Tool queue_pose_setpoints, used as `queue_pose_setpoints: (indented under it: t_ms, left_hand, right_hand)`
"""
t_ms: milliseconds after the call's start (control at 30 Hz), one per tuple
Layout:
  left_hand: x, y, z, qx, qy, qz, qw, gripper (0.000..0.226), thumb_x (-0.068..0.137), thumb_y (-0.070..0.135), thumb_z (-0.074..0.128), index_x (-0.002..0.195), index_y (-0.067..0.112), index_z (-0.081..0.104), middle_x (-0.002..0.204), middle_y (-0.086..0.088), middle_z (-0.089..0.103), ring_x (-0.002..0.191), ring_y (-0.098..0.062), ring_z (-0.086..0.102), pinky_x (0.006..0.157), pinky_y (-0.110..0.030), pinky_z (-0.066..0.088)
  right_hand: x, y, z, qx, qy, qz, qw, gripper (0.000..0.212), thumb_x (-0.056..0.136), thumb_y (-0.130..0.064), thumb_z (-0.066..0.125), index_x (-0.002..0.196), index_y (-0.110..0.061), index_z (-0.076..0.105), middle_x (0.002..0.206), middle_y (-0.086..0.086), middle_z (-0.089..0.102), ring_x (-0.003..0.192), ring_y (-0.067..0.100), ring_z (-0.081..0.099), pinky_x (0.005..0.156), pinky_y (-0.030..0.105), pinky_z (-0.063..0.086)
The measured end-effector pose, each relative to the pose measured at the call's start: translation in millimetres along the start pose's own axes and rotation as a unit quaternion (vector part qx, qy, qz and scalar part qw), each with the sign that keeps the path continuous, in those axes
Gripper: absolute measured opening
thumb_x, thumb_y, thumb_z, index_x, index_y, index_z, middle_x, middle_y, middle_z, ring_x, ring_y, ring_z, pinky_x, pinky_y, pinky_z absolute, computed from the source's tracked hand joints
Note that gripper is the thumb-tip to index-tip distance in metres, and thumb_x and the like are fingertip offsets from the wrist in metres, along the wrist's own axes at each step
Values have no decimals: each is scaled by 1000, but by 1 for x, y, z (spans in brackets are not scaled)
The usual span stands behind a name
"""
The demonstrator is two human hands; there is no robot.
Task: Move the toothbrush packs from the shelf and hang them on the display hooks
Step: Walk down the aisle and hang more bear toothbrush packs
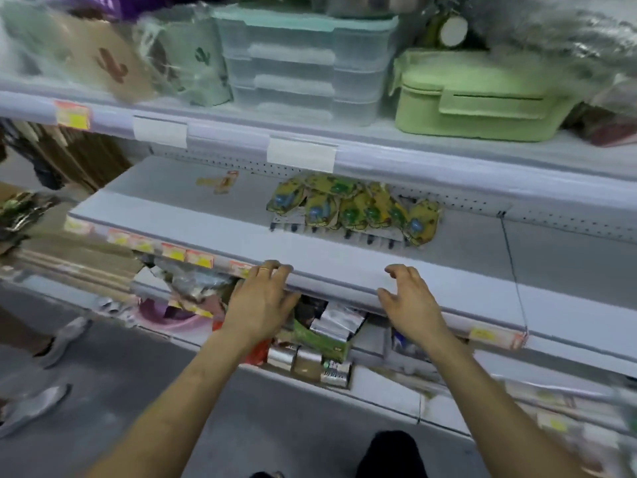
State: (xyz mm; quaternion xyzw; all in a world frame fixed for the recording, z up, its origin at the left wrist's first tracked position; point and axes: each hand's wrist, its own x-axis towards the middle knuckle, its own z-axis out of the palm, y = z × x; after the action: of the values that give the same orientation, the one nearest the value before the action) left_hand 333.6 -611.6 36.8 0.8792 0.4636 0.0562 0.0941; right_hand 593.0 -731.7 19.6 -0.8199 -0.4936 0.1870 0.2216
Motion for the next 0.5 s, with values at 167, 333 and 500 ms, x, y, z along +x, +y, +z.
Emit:
queue_pose_setpoints:
  t_ms: [167, 333, 500]
  left_hand:
    - [59, -17, 11, -32, -4, 19, 999, 53, 107, 45, 51, 152, 18, 47, 151, -11, 49, 135, -37, 47, 105, -51, 48]
    - [130, -9, 27, -125, 4, -20, 992, 48, 108, 45, 49, 148, 19, 54, 138, -15, 61, 128, -39, 53, 102, -48, 49]
    - [193, 3, 39, -117, 18, -48, 992, 44, 107, 39, 49, 140, 11, 58, 124, -24, 67, 113, -45, 64, 90, -47, 54]
  right_hand:
    - [28, 24, 2, 59, 69, 70, 993, 46, 104, -27, 60, 146, -10, 51, 146, 13, 54, 132, 32, 54, 109, 41, 44]
    - [82, 58, -2, 43, 145, 116, 982, 41, 102, -9, 57, 140, 3, 51, 134, 29, 54, 118, 48, 56, 100, 48, 47]
    - [154, 89, 10, -3, 154, 147, 977, 39, 94, -9, 43, 117, 18, 57, 110, 39, 58, 96, 53, 58, 81, 51, 41]
